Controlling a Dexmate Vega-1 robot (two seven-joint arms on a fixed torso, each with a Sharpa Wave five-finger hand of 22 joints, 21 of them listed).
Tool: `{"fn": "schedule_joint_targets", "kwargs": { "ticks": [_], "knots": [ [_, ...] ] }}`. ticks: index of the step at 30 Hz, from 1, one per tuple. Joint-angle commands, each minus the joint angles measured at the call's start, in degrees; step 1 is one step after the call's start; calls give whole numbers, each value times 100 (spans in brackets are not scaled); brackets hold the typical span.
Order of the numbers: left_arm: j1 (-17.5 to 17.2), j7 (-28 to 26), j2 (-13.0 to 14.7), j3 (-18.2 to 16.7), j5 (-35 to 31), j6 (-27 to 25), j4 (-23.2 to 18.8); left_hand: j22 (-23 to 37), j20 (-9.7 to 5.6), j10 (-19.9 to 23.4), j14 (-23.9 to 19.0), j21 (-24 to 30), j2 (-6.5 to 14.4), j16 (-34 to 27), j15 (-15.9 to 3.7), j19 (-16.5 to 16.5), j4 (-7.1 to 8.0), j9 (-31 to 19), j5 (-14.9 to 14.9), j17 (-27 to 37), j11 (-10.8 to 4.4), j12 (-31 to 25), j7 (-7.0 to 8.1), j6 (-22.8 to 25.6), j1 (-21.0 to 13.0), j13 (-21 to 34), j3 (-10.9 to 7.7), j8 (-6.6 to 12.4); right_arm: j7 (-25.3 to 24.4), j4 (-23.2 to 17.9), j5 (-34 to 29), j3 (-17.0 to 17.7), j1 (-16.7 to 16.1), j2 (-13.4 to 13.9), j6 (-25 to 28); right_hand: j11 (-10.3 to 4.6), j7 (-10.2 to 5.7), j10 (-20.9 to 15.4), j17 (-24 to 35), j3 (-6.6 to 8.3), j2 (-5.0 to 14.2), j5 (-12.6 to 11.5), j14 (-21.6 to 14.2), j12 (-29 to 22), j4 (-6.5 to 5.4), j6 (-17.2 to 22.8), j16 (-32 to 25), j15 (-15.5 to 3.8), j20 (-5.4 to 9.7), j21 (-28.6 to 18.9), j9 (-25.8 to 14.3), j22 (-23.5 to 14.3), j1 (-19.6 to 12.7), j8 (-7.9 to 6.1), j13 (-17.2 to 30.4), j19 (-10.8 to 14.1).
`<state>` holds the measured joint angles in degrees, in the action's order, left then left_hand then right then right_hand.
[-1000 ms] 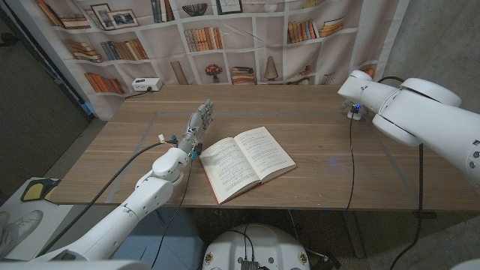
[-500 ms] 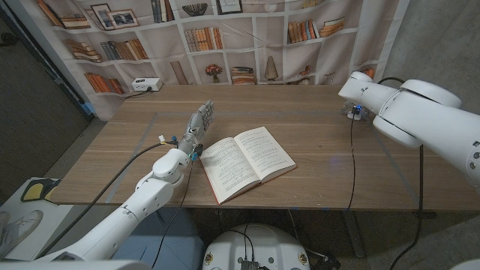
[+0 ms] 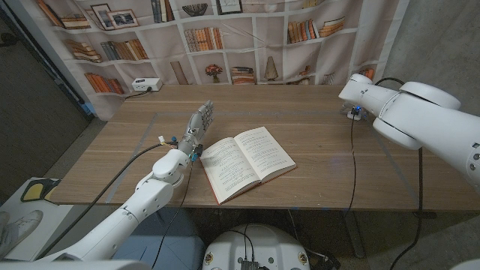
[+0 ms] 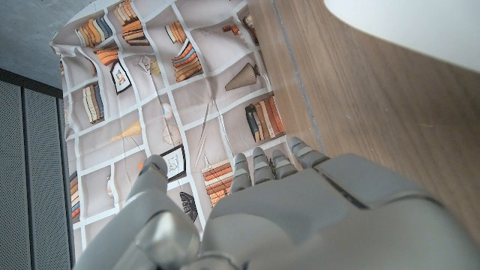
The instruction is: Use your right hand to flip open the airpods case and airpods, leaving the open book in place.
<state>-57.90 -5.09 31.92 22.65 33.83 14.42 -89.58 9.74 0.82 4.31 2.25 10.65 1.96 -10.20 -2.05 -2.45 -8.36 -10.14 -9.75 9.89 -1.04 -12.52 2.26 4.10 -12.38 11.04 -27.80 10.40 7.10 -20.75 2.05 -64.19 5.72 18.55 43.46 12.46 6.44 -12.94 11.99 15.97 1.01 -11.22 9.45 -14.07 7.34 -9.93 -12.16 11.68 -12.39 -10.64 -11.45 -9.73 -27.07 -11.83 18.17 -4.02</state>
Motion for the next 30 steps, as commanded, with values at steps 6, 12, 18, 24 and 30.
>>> {"fn": "schedule_joint_targets", "kwargs": {
  "ticks": [6,12,18,24,30],
  "knots": [
    [46,41,-79,49,0,37,112,24,20,30,-4,35,-18,-17,22,8,-13,1,-26,7,0,12,-26,38,-60,24,26,16,49,3,-2,-100,-52,45,-137,-58,64,-22,8,44,60,5,-40,-76,-4,-930,-10,29,-1,-25,-18,-27,47,21,76,17],
    [34,41,-76,43,5,48,106,25,20,35,-6,36,-18,-18,18,7,-11,1,-26,7,-4,10,-20,43,-60,24,30,18,72,2,-41,-154,-77,46,-155,-86,37,-123,6,72,88,2,-167,-179,40,-828,-41,13,4,-30,-17,-27,6,-21,151,30],
    [6,35,-62,23,20,55,91,25,17,37,-1,35,-18,-16,20,8,-10,1,-26,7,-11,10,-22,44,-59,24,34,18,78,2,-68,-187,-79,27,-155,-87,53,-23,9,75,106,4,-63,-196,42,-909,16,33,-1,-23,-18,-26,20,15,217,18],
    [14,68,-85,27,32,97,151,25,17,37,0,36,-19,-16,21,8,-9,1,-27,7,-8,11,-18,43,-58,24,38,17,106,-6,-96,-234,-93,22,-218,-92,47,-26,9,80,115,3,-44,-212,44,-901,25,45,-1,-21,-19,-27,19,11,235,10],
    [12,84,-90,26,43,110,177,25,18,38,-2,35,-19,-16,31,12,-7,1,-27,7,-9,11,-21,43,-57,24,41,17,142,-289,-100,-248,-154,121,23,-88,42,-60,9,85,124,1,-49,-243,47,-891,24,47,-1,-20,-20,-27,17,7,254,4]
  ]
}}
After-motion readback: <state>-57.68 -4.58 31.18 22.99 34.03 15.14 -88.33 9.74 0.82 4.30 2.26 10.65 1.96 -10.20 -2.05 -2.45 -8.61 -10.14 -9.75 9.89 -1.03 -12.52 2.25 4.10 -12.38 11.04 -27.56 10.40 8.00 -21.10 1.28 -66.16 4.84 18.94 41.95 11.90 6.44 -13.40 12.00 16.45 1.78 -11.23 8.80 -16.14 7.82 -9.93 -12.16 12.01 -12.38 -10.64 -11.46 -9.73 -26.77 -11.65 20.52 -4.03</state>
